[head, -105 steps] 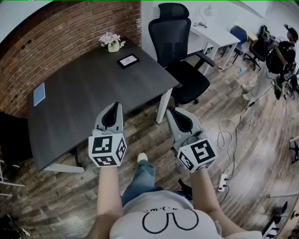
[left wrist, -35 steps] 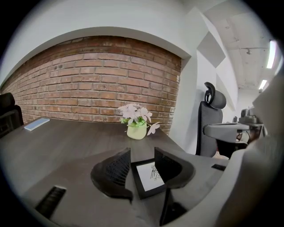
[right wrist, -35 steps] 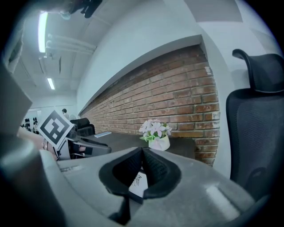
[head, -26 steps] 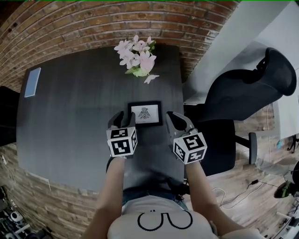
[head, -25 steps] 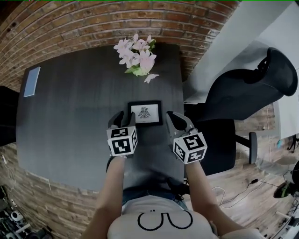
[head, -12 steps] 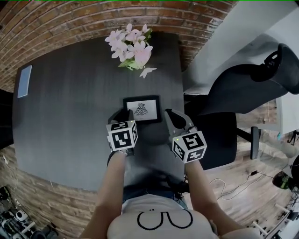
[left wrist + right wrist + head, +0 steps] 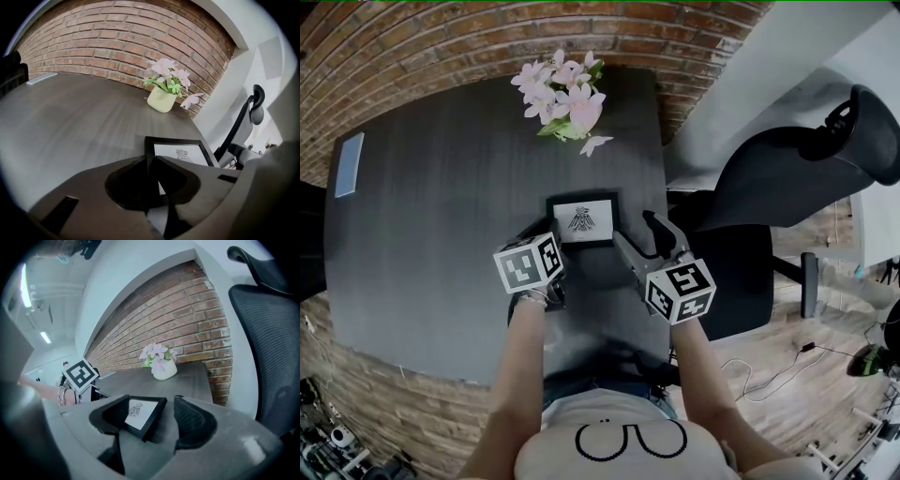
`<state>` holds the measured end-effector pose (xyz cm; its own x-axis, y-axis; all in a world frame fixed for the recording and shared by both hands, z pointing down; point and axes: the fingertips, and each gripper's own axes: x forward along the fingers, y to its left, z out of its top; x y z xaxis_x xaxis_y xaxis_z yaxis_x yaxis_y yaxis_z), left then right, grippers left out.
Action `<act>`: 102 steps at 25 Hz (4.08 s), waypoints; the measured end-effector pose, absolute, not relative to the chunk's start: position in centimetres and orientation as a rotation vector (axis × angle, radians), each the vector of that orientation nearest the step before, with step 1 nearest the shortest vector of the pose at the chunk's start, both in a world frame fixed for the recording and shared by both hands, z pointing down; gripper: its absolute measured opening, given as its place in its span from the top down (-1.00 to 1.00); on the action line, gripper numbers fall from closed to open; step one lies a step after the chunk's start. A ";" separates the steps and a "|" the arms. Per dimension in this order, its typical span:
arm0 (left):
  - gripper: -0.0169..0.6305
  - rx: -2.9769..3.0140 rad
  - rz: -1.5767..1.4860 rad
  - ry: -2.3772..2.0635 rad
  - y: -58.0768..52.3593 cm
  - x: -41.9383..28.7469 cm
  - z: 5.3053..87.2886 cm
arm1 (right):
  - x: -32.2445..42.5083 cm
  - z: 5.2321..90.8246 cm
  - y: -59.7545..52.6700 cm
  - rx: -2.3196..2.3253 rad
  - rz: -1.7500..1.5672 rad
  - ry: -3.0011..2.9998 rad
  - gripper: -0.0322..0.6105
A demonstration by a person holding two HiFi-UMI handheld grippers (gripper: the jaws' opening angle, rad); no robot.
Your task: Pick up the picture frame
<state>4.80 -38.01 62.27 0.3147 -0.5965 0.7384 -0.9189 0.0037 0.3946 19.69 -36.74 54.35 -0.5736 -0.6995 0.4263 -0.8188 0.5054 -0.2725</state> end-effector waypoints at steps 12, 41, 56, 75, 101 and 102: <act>0.74 1.672 0.304 -1.192 -38.0 4.4 62.2 | 18.3 55.8 -36.9 1.179 1.007 -2.447 -0.17; 0.74 1.673 0.296 -1.166 -38.0 4.4 62.3 | 13.4 60.0 -38.4 0.735 1.991 -2.258 0.83; -0.21 1.714 0.324 -1.203 -38.4 5.4 60.8 | 13.5 59.9 -38.3 0.754 2.025 -2.251 0.84; -0.26 1.845 0.335 -1.288 -36.5 3.5 54.4 | 13.4 55.7 -36.9 0.795 2.047 -2.337 0.85; 0.95 2.388 0.197 -1.663 -30.2 -1.4 35.4 | 12.0 40.8 -29.9 0.941 1.759 -2.700 0.85; 0.95 2.398 0.182 -1.666 -30.0 -1.5 34.8 | 12.1 40.1 -29.8 0.948 1.740 -2.720 0.85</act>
<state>-1.47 -29.98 34.81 0.3511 -0.9094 0.2228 -0.9361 -0.3356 0.1051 12.10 -29.76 40.14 -0.8184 -0.5643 0.1089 -0.3354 0.3151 -0.8878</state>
